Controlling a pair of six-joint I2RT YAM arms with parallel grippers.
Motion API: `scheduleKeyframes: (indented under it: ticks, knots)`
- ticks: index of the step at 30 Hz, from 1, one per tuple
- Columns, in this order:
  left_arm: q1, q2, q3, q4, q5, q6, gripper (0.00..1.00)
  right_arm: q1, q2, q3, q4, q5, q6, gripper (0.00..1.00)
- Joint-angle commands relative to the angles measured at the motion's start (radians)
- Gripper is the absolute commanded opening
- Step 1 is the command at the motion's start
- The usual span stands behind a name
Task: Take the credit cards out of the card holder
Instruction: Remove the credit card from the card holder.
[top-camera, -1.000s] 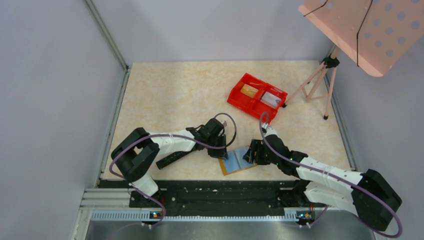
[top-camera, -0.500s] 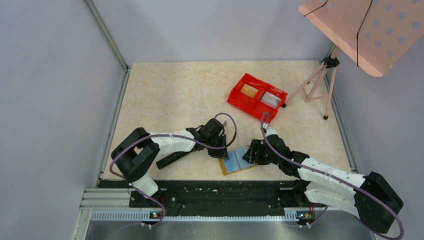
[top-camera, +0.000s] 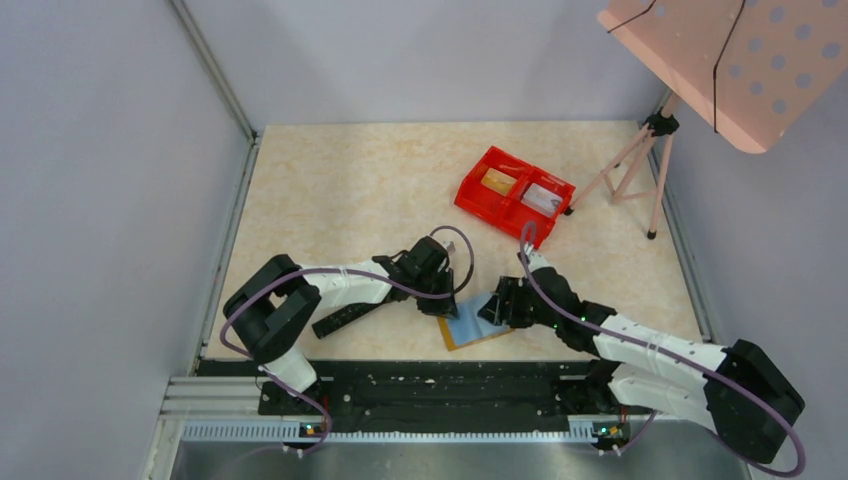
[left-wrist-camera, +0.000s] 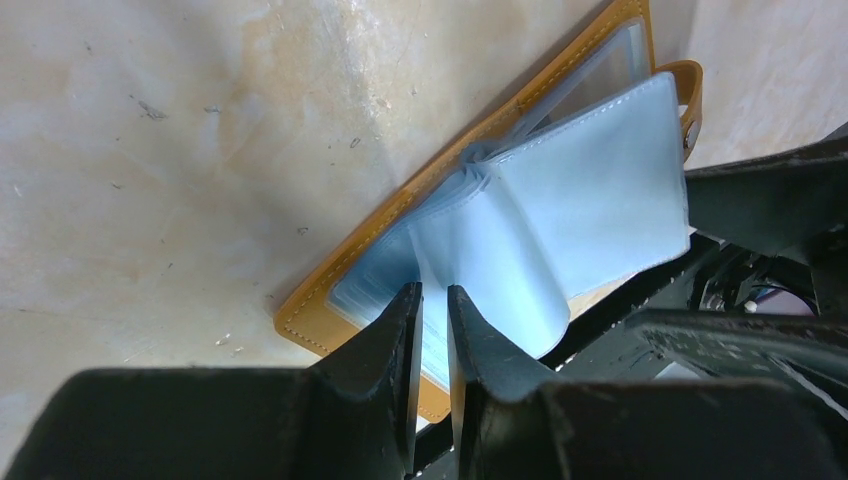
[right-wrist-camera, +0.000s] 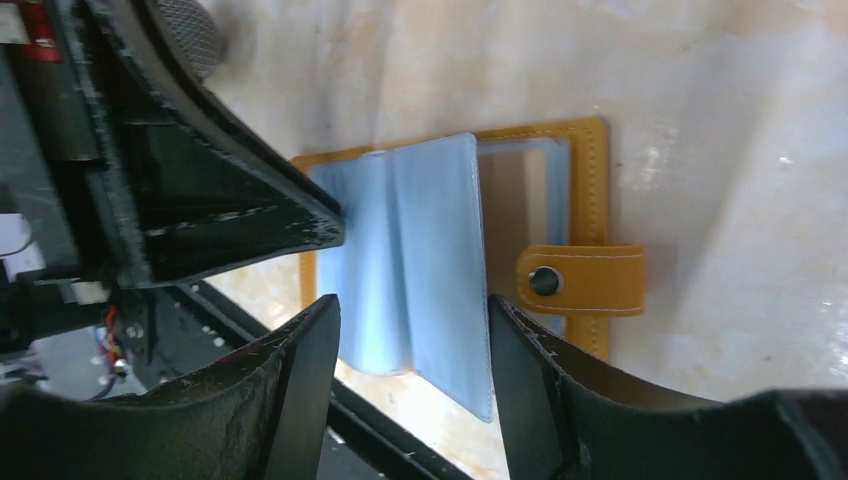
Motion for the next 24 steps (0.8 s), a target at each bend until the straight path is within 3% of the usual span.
scheduleKeyframes:
  ticks: [1,13,24]
  knots:
    - [0.001,0.021,-0.022,0.016,-0.008,0.005,0.21,0.002,-0.043,-0.012,0.083,-0.05,0.027,0.55]
    - [0.005,-0.012,-0.002,0.001,0.0,0.01,0.21,0.021,-0.021,-0.04,0.222,-0.118,0.078,0.53]
    - [0.114,-0.171,0.04,-0.064,0.015,-0.013,0.23,0.13,0.118,0.002,0.306,-0.07,0.088,0.52]
